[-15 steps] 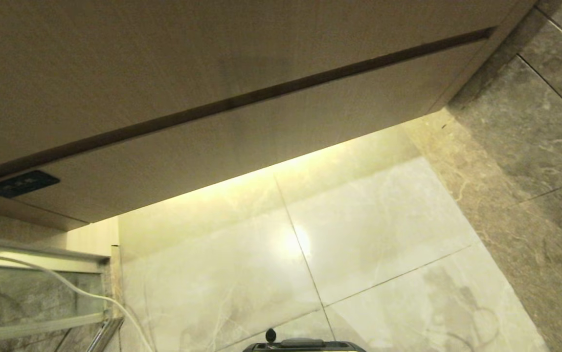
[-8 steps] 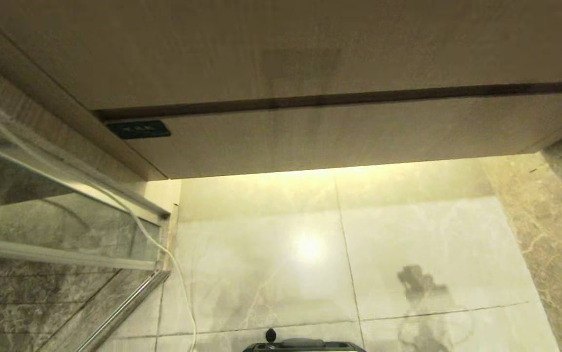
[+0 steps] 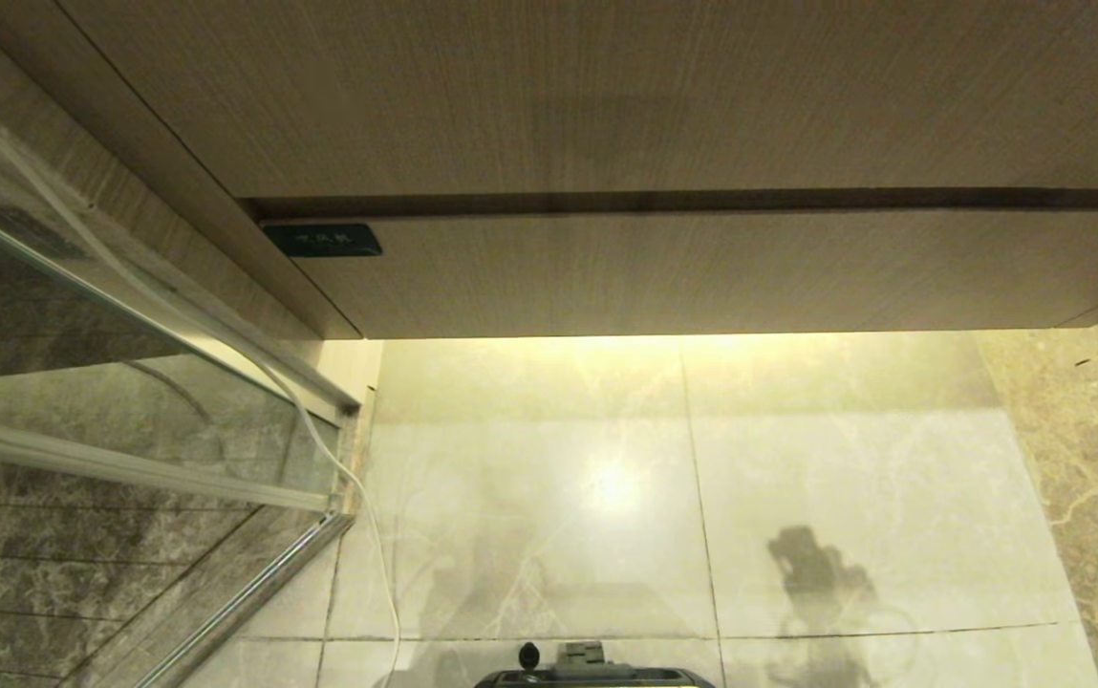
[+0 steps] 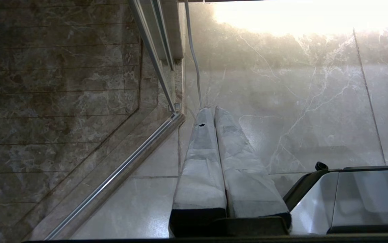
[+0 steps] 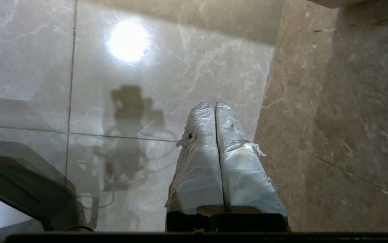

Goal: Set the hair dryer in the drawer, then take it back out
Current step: Pull open the drawer

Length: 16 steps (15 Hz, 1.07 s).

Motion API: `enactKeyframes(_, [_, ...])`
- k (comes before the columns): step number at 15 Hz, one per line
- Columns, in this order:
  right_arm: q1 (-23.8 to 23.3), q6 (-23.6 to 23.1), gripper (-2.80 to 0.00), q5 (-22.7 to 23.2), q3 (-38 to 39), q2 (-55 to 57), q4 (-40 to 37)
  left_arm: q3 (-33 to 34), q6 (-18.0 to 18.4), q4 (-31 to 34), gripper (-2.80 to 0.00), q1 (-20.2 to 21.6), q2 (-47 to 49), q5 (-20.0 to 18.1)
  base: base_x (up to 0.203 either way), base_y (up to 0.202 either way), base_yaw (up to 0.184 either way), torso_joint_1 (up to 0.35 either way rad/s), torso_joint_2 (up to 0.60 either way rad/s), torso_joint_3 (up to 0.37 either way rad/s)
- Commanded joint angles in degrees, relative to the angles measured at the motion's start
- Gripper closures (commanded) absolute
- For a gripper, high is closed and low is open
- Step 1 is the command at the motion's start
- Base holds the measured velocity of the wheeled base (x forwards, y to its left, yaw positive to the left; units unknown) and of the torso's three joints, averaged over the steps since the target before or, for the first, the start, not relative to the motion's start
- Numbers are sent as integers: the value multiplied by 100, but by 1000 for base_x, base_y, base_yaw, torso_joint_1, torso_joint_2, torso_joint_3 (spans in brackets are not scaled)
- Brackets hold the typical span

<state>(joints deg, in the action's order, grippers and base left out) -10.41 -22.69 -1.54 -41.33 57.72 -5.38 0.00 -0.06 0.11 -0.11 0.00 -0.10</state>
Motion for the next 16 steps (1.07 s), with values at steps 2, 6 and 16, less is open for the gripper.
enactKeyframes(2, [10, -33, 0, 4, -89, -26, 5, 0, -3, -2, 0, 2, 0, 1, 0, 0, 0, 0, 0, 0])
enactKeyframes(6, [681, -39, 0, 80, -225, 47, -15, 0, -3, -2, 0, 2, 0, 1, 0, 0, 0, 0, 0, 0])
enactKeyframes(16, [3733, -2419, -280, -1057, -428, 741, 302, 0, -3, -2, 0, 2, 0, 1, 0, 0, 0, 0, 0, 0])
